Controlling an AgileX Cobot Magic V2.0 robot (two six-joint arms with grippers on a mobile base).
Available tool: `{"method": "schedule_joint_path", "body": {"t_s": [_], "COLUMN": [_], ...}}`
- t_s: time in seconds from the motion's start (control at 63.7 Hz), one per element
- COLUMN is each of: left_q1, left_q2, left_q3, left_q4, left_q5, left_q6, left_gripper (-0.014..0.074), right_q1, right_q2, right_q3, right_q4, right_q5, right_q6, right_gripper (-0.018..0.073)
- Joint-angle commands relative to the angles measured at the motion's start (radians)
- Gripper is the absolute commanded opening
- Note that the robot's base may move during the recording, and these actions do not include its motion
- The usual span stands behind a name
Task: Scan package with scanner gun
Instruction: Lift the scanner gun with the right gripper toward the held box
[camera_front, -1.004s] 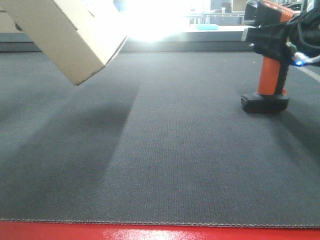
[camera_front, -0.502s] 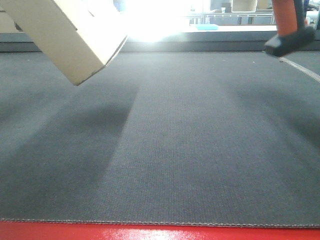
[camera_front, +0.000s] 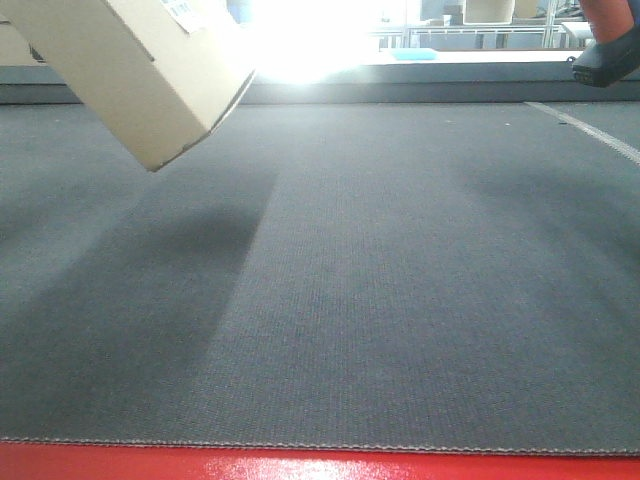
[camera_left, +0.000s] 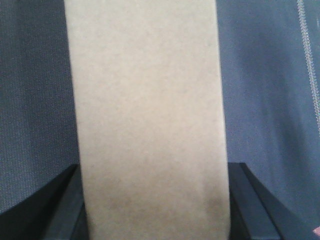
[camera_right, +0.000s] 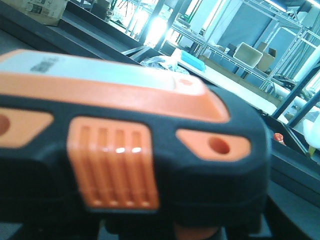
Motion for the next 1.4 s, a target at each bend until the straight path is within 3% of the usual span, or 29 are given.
{"method": "schedule_joint_path", "body": {"t_s": [0.0, 0.392, 0.738, 1.13, 1.381], "left_q1": [0.000, 0.000, 0.000, 0.000, 0.000], "left_q2": [-0.008, -0.008, -0.008, -0.008, -0.008], "left_q3": [-0.009, -0.009, -0.009, -0.009, -0.009], "left_q4": [-0.010, -0.010, -0.010, -0.012, -0.012], "left_q5": [-0.006, -0.006, -0.006, -0.006, -0.006], "left_q6": [0.001, 0.001, 0.001, 0.001, 0.001], "left_gripper": [-0.0111, -0.0111, -0.0111, -0.0111, -0.0111], "right_q1": [-0.005, -0.005, -0.005, -0.005, -0.005], "right_q2": [-0.019, -0.019, -0.034, -0.099, -0.099], "right_q3": [-0.014, -0.014, -0.014, -0.014, 0.042], "right_q4": [-0.002, 0.012, 0.187, 0.208, 0.185], "right_q5": [-0.059, -0.056, -0.035, 0.091, 0.016], "right_q6": [-0.010, -0.010, -0.003, 0.355, 0.521], "right_gripper": [-0.0154, -0.0154, -0.0154, -0.0159, -0.0159]}}
